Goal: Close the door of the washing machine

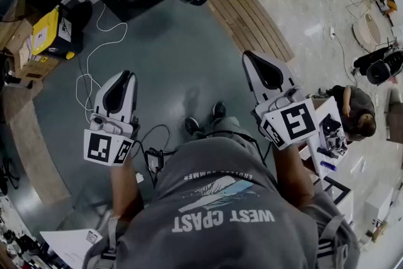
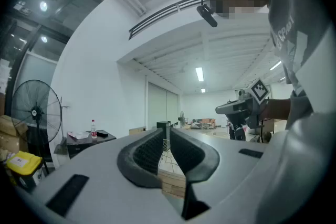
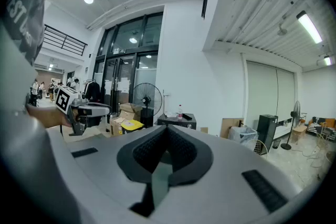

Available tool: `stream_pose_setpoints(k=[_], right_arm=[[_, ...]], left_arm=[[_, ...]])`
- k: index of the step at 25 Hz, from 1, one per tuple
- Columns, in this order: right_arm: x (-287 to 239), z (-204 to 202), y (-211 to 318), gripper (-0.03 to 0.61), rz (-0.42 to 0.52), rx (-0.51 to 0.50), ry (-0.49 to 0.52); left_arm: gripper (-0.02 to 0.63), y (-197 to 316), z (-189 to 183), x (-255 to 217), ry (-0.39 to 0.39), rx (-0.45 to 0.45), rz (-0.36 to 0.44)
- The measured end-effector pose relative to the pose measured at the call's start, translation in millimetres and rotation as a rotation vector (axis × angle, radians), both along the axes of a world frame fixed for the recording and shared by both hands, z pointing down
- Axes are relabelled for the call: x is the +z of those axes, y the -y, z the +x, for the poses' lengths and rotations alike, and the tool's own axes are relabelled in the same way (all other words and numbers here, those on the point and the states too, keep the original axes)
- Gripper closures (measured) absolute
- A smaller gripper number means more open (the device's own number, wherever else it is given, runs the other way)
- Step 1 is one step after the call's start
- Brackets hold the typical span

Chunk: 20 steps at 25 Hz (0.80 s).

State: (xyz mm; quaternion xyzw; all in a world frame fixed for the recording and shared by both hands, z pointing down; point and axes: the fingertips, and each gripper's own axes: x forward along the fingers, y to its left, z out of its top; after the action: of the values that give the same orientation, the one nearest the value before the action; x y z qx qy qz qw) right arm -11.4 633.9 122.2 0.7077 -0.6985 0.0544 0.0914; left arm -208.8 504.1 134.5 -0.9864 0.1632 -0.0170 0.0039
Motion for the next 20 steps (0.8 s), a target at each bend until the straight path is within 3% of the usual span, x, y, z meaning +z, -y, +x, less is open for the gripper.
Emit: stream_pose_setpoints(k=[11, 20], right_arm=[[4, 4, 19, 0.551, 0.010, -0.019, 0.026], [22, 34, 101, 0.546, 0.020, -0.078, 0.109]], left_arm=[[0.560, 13, 3, 5, 0.008, -0.006, -0.005], [0.560, 79, 18, 17, 0.046, -0.091, -0.021]])
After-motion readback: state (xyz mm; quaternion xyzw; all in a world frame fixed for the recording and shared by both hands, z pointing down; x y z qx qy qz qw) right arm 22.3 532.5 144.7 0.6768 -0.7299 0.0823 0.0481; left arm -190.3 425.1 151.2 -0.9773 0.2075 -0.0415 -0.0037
